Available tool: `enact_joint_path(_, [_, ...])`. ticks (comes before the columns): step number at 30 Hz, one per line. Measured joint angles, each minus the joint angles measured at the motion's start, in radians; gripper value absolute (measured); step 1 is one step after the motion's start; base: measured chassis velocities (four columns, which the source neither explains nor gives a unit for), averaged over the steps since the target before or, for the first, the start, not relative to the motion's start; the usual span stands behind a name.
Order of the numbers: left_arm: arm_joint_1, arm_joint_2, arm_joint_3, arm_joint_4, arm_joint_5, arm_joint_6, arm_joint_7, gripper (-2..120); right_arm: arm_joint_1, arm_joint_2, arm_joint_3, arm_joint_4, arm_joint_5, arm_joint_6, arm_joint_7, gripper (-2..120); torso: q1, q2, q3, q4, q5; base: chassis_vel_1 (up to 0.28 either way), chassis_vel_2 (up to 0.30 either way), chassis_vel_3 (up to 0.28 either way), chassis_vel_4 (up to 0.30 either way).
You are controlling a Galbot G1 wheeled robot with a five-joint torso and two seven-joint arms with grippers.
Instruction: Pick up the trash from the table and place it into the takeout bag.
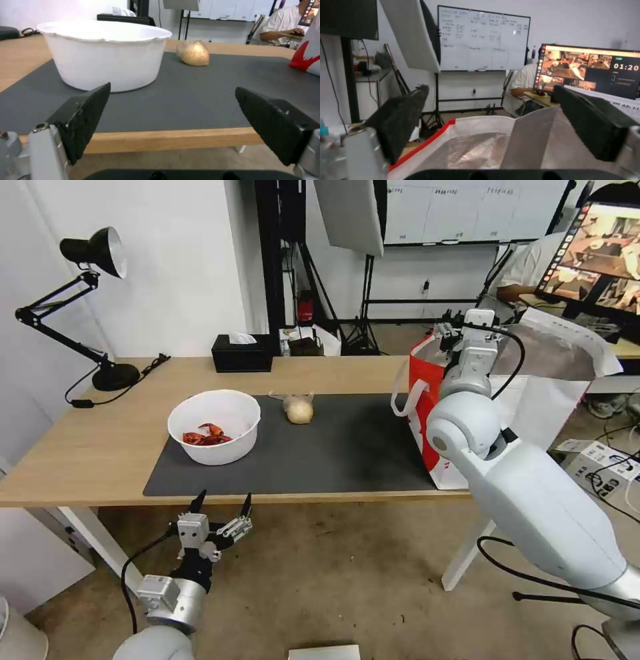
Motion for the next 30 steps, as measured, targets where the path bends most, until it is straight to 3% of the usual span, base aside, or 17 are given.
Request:
enact_joint_path(3, [-0.002,-0.001,0.000,-0.002,-0.003,0.001,0.000,100,-0.009,-0.014,0.001,0.022,0.032,0.018,-0.024,100,0.000,0.000,0.000,-0.0001,0.0001,0.000,0.000,0.000,0.000])
enact_joint_path(9, [-0.002,-0.007,0.001,-0.004,-0.003,0.002,-0.001,100,-0.055,-0.060,0.018,0.101,0.141,0.134,-0.246,100,0.000,0.000,0.000,0.0001,0.0000,0.000,0.000,0.000,0.000])
enact_joint_path(10, [-0.002,-0.007,0.001,-0.004,-0.003,0.002,-0.001,100,-0.055,-0.060,0.018,0.101,0.141,0.134,-0.246,100,0.000,0.000,0.000,0.0001,0.0000,0.000,0.000,0.000,0.000])
enact_joint_path(13, [0.000,-0.008,-0.006,-0.002,-0.003,0.002,-0.001,100,-0.122,-0.099,0.045,0.153,0.194,0.199,-0.438,100,0.000,0.000,0.000,0.0002,0.0000,0.000,0.000,0.000,0.000])
enact_joint_path(15, [0.000,-0.008,-0.007,-0.001,-0.003,0.002,-0.001,100,-0.138,-0.106,0.050,0.161,0.199,0.210,-0.470,100,0.000,0.000,0.000,0.0000,0.0000,0.000,0.000,0.000,0.000])
enact_joint_path(17, [-0.007,-0.009,-0.010,0.003,-0.003,0.000,-0.001,100,-0.215,-0.152,0.081,0.206,0.217,0.234,-0.617,100,0.000,0.000,0.000,0.0000,-0.0001,0.000,0.000,0.000,0.000])
enact_joint_path(21, [-0.010,-0.013,-0.010,0.009,-0.002,-0.002,0.003,100,-0.318,-0.200,0.116,0.251,0.221,0.253,-0.734,100,0.000,0.000,0.000,-0.0001,0.0000,0.000,0.000,0.000,0.000])
enact_joint_path(28, [-0.008,-0.019,-0.011,0.017,0.008,-0.004,0.013,100,-0.495,-0.223,0.223,0.287,0.188,0.302,-0.845,100,0.000,0.000,0.000,0.0000,0.0000,0.000,0.000,0.000,0.000])
enact_joint_path(30, [0.005,-0.021,-0.019,0.019,0.019,-0.005,0.015,100,-0.607,-0.218,0.269,0.275,0.117,0.367,-0.905,100,0.000,0.000,0.000,-0.0001,0.0000,0.000,0.000,0.000,0.000])
